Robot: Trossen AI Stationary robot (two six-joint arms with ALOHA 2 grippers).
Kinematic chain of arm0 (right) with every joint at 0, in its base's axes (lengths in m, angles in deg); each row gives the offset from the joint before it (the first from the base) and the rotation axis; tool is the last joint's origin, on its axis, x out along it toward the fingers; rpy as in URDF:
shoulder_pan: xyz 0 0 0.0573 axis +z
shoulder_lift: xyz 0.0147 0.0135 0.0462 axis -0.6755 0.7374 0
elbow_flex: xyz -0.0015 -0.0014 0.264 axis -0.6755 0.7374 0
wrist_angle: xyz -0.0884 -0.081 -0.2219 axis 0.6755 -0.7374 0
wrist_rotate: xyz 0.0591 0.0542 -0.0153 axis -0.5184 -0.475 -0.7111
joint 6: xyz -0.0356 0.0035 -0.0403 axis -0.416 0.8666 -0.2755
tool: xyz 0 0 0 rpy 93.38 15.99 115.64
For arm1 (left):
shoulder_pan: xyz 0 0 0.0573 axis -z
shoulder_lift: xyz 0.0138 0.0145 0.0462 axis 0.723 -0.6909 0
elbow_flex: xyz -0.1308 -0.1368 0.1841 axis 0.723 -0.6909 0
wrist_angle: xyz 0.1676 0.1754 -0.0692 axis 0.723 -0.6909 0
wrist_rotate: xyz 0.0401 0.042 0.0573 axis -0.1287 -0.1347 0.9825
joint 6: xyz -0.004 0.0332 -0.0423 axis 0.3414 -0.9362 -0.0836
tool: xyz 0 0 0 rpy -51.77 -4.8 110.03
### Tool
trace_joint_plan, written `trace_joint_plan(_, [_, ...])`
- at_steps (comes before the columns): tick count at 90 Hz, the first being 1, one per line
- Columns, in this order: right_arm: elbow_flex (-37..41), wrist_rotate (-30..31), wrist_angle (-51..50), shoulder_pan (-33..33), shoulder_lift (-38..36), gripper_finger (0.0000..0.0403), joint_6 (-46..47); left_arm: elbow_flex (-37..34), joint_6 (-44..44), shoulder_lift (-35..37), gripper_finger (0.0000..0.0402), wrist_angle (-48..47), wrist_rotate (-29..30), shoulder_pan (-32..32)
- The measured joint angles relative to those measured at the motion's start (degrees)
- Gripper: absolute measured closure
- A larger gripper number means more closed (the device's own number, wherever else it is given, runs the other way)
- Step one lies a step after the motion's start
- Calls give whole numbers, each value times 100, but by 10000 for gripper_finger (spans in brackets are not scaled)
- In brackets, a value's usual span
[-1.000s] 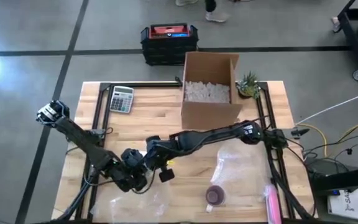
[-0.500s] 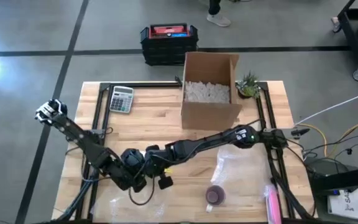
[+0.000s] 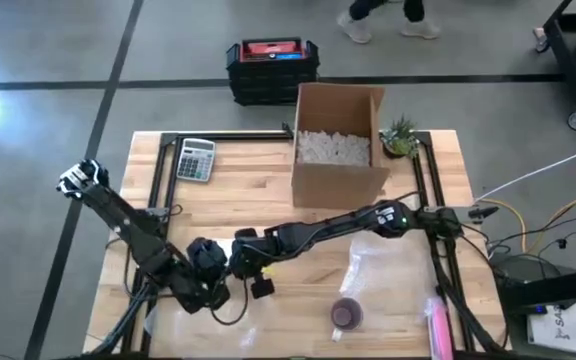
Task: Wrap mug
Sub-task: Wrap the orange patterned mug with the left transparent bubble wrap
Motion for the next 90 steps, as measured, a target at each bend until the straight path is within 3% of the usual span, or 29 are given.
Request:
trace_joint_plan(28, [3,-2,8,-2,0,403,0,-585,51,1,382,900,159,-49])
trace_joint_plan(72, [-2,-40,-247,-13,-476,403,0,-567,45,34,382,877,-110,40])
trace_joint_plan(90, [-19,237,131,-83,-421,403,44,-569,42,34,382,887,-123,40])
